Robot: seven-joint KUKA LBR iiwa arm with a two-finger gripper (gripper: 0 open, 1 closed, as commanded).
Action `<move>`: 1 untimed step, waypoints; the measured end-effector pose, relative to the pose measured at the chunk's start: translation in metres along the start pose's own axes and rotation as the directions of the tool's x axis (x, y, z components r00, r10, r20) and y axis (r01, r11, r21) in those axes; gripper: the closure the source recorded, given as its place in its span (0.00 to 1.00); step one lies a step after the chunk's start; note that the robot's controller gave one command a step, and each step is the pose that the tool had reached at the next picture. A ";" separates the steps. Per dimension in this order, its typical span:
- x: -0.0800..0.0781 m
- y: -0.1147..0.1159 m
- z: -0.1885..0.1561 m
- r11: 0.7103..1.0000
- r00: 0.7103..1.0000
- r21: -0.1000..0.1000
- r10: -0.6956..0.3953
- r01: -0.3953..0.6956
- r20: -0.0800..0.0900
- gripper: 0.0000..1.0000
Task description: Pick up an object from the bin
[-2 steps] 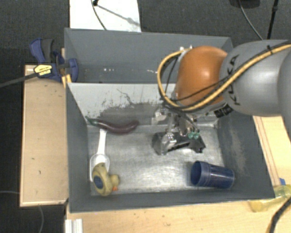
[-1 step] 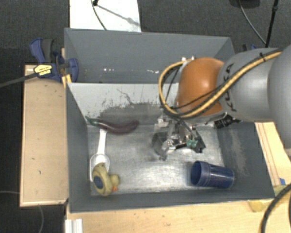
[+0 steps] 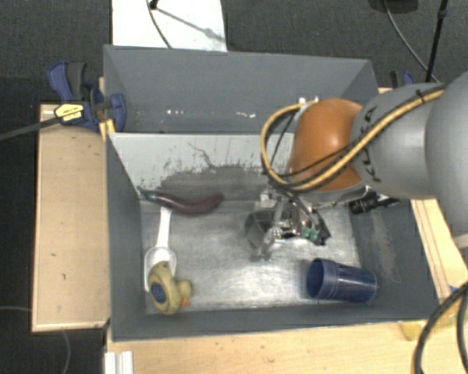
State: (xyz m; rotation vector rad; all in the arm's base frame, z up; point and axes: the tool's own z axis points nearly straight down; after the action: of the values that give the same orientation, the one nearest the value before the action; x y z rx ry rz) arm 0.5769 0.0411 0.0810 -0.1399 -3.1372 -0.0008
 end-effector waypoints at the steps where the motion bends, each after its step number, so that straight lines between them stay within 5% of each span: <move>1: -0.003 -0.013 0.004 0.983 0.983 0.000 -0.186 0.186 0.001 0.00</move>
Offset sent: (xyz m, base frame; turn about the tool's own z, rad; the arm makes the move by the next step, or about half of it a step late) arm 0.0053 -0.0354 -0.0077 0.0525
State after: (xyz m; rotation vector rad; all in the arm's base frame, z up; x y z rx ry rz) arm 0.5792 0.0282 0.0769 0.1536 -3.1380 -0.0005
